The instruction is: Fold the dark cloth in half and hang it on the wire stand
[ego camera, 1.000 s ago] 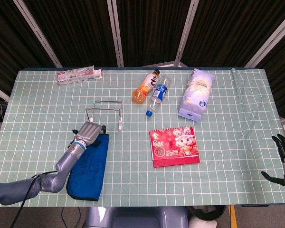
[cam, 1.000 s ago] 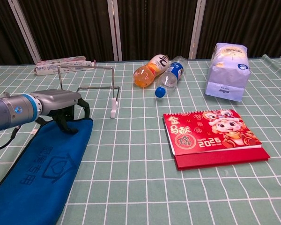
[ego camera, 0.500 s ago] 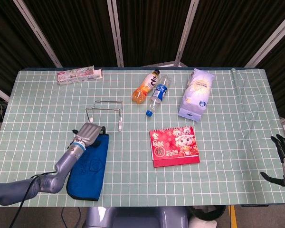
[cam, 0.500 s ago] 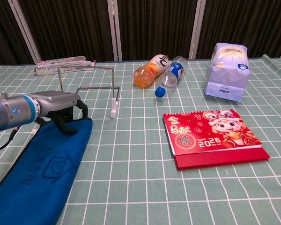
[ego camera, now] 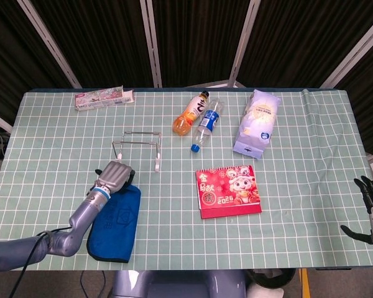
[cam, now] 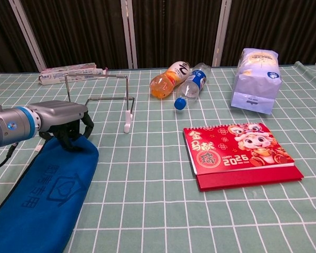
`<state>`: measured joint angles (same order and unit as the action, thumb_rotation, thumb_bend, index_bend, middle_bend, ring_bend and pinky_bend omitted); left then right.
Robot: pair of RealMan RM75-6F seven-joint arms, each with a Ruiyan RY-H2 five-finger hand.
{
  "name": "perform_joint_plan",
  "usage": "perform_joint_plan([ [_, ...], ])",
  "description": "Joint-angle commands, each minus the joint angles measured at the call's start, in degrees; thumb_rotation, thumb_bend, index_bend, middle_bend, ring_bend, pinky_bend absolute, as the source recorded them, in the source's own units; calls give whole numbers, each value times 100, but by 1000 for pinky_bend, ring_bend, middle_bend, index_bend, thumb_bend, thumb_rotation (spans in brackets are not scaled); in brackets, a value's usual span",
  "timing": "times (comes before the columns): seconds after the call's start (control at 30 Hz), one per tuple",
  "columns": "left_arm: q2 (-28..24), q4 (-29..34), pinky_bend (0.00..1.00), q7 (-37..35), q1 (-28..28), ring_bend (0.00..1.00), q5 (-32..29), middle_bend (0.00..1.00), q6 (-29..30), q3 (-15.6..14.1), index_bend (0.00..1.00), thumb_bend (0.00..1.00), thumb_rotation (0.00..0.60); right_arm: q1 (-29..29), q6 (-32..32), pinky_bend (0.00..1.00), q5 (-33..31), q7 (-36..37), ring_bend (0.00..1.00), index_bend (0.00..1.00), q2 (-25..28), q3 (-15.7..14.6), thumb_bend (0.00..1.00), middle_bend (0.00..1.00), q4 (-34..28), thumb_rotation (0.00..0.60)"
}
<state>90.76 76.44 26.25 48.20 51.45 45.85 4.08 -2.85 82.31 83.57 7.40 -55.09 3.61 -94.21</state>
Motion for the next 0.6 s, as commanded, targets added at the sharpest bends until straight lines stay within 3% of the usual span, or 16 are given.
perform_joint_plan([
  [0.03, -42, 63, 1000, 10, -10, 952, 29, 981, 23, -12, 658, 495, 600, 1, 7, 0, 14, 8, 0, 37, 3, -3, 0, 0, -2, 600],
  [0.27, -205, 253, 1000, 23, -43, 953, 62, 981, 71, -34, 718, 619, 600, 15, 43, 0, 60, 37, 0, 42, 16, -19, 0, 0, -7, 600],
  [0.6, -937, 1158, 1000, 12, -169, 953, 385, 982, 545, 77, 836, 656, 600, 26, 81, 0, 107, 58, 0, 29, 29, -33, 0, 0, -20, 600],
])
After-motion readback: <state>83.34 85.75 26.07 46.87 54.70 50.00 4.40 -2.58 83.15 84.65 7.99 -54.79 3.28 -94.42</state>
